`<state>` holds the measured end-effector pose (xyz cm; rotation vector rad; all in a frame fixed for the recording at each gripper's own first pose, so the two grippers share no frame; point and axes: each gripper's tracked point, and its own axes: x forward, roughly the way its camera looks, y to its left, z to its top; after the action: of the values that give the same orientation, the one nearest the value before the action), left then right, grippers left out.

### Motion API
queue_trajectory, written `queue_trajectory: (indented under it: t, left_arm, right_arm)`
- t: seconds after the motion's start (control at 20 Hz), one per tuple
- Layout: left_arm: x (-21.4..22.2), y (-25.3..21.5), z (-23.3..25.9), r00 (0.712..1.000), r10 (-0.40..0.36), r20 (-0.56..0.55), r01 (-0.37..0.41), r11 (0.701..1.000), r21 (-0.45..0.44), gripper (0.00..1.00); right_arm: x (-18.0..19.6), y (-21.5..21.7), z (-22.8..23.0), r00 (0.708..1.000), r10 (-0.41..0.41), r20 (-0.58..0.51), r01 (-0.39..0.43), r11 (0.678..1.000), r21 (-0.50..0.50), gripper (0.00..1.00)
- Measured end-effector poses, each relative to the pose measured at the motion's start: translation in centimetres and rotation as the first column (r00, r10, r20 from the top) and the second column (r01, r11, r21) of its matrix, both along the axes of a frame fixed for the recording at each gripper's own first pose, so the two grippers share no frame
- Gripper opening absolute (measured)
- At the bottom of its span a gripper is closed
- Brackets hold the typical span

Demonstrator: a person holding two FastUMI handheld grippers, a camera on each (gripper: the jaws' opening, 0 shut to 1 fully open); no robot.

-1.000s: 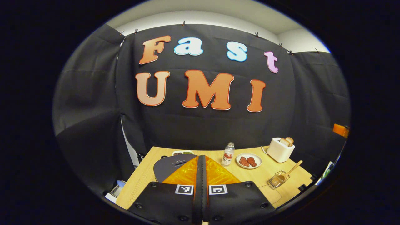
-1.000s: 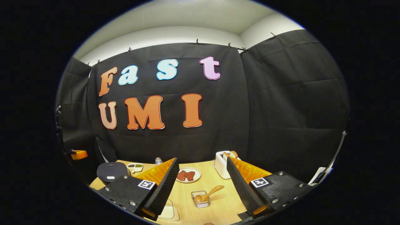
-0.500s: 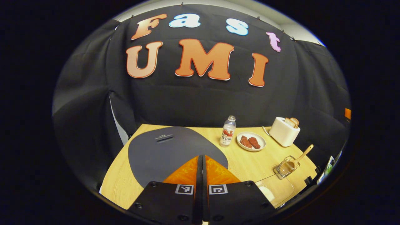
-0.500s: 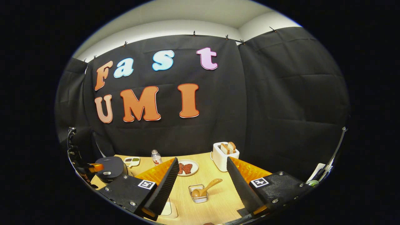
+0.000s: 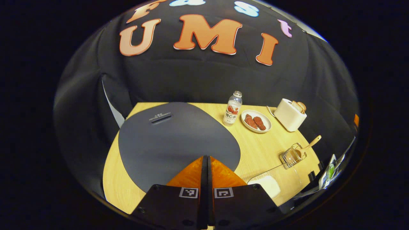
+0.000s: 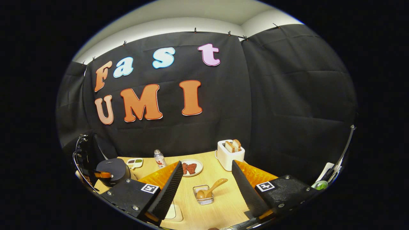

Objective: Close the left gripper, press the button to open the rice cooker; take a wooden spoon from the chopstick holder with the right hand, scoop a spoonful of rice and pour it into the rice cooker, then put the wooden spoon back into the chopstick holder.

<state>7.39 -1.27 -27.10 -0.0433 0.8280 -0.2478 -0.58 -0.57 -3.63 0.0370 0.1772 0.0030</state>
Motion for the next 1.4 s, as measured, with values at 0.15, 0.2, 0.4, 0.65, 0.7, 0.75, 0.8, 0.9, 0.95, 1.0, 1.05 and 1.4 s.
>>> queue_trajectory:
  t: [0.15, 0.2, 0.4, 0.65, 0.7, 0.75, 0.8, 0.9, 0.95, 1.0, 1.05, 1.4]
  left_arm:
    - [0.0, 0.2, 0.2, 1.0, 0.008, 0.016, -0.007, 0.998, -0.066, 0.05]
    - [0.3, 0.2, 0.2, 0.999, -0.001, 0.043, 0.002, 1.0, -0.026, 0.06]
    - [0.7, -0.2, 1.8, 0.994, -0.003, 0.111, -0.006, 0.996, 0.085, 0.04]
    - [2.5, 0.8, 9.4, 0.953, 0.09, 0.288, -0.102, 0.994, 0.026, 0.05]
    - [2.9, 1.0, 11.5, 0.937, 0.101, 0.335, -0.114, 0.993, 0.021, 0.02]
    - [3.2, 1.5, 13.7, 0.917, 0.112, 0.383, -0.127, 0.992, 0.014, 0.05]
    - [3.3, 1.9, 15.8, 0.897, 0.123, 0.424, -0.139, 0.99, 0.008, 0.04]
    - [2.5, 2.3, 19.4, 0.861, 0.137, 0.49, -0.152, 0.988, -0.009, 0.04]
    - [2.1, 2.4, 20.6, 0.847, 0.141, 0.513, -0.155, 0.988, -0.015, 0.04]
    - [1.6, 2.6, 21.7, 0.835, 0.142, 0.531, -0.158, 0.987, -0.015, 0.04]
    - [1.2, 2.6, 22.5, 0.824, 0.141, 0.549, -0.159, 0.987, -0.015, 0.02]
    - [-1.5, 3.6, 25.1, 0.788, 0.134, 0.601, -0.188, 0.982, 0.027, 0.04]
  right_arm:
    - [-0.1, 0.1, -0.1, 1.0, 0.002, -0.003, -0.002, 1.0, -0.005, 0.95]
    - [-0.1, 0.1, -0.2, 1.0, 0.002, -0.004, -0.002, 1.0, -0.008, 0.95]
    - [-0.4, 0.1, -0.1, 1.0, 0.008, 0.004, -0.008, 1.0, -0.004, 0.95]
    - [-0.6, -0.5, 0.6, 1.0, -0.003, 0.029, 0.003, 1.0, 0.008, 0.95]
    - [-0.6, -0.7, 0.8, 0.999, -0.006, 0.038, 0.006, 1.0, 0.009, 0.95]
    - [-0.6, -0.8, 0.9, 0.999, -0.007, 0.045, 0.007, 1.0, 0.013, 0.95]
    - [-0.6, -0.9, 1.0, 0.999, -0.007, 0.05, 0.006, 1.0, 0.022, 0.95]
    - [-0.5, -0.9, 1.1, 0.999, -0.006, 0.053, 0.004, 0.999, 0.045, 0.95]
    - [-0.5, -0.9, 1.1, 0.998, -0.007, 0.057, 0.004, 0.999, 0.053, 0.95]
    - [-0.5, -1.1, 1.1, 0.998, -0.009, 0.06, 0.005, 0.998, 0.058, 0.95]
    - [-0.3, -1.2, 1.1, 0.998, -0.01, 0.066, 0.006, 0.998, 0.058, 0.95]
    - [1.5, -2.3, 0.5, 0.992, -0.021, 0.122, 0.015, 0.998, 0.056, 0.95]
